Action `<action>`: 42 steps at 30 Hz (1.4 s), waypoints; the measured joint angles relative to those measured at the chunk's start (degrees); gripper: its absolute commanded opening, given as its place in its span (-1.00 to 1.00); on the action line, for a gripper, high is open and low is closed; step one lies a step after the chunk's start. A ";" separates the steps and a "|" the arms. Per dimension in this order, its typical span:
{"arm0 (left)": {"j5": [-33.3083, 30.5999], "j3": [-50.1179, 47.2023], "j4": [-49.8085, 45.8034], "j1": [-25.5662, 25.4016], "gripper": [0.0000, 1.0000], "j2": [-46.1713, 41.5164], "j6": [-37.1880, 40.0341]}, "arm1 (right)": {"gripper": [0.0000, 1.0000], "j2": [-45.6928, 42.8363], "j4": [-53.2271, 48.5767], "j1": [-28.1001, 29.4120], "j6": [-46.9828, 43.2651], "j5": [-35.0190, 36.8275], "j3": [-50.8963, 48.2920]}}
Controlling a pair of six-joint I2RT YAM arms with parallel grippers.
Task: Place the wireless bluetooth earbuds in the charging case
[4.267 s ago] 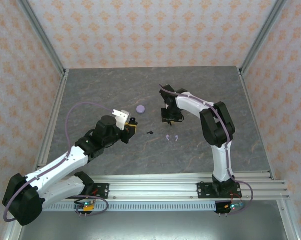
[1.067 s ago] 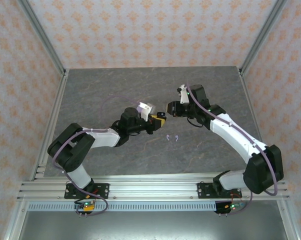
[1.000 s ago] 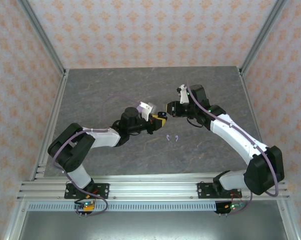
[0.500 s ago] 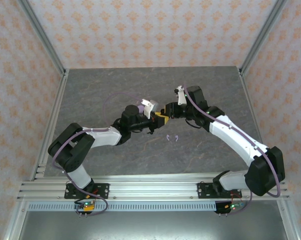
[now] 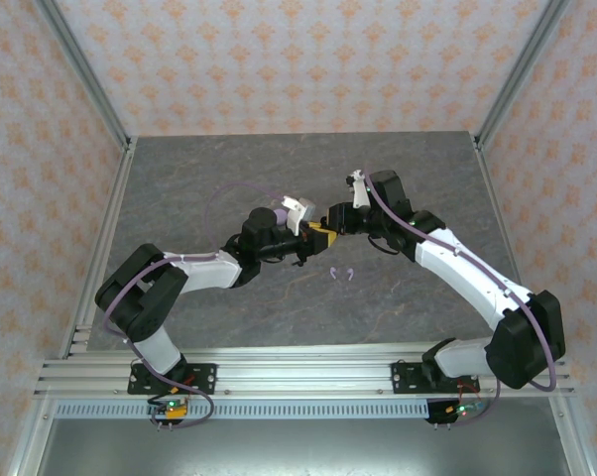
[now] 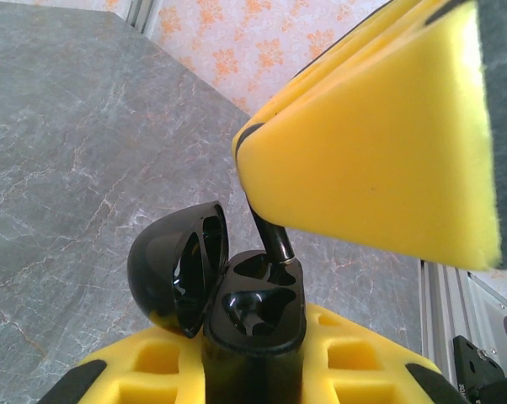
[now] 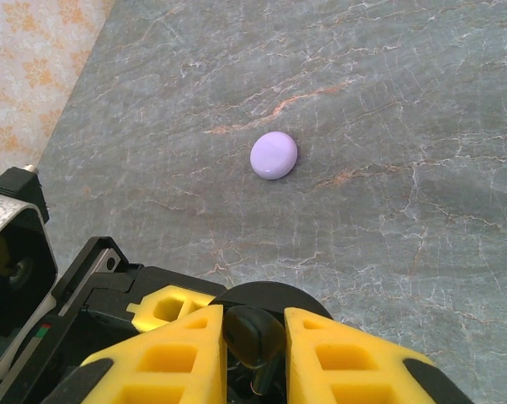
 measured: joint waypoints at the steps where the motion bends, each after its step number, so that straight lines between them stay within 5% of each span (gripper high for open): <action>1: 0.00 0.00 -0.02 0.00 -0.66 0.00 -0.02 | -0.56 0.00 -0.07 0.00 -0.15 0.00 0.00; 27: -0.50 0.44 -0.42 0.00 -0.67 0.00 -1.53 | -0.54 0.44 -0.81 0.46 -0.87 -0.20 -0.74; 42: -0.46 0.44 -0.61 -0.02 -0.66 0.00 -1.36 | -0.20 0.42 -1.20 0.83 -0.83 -0.42 -1.33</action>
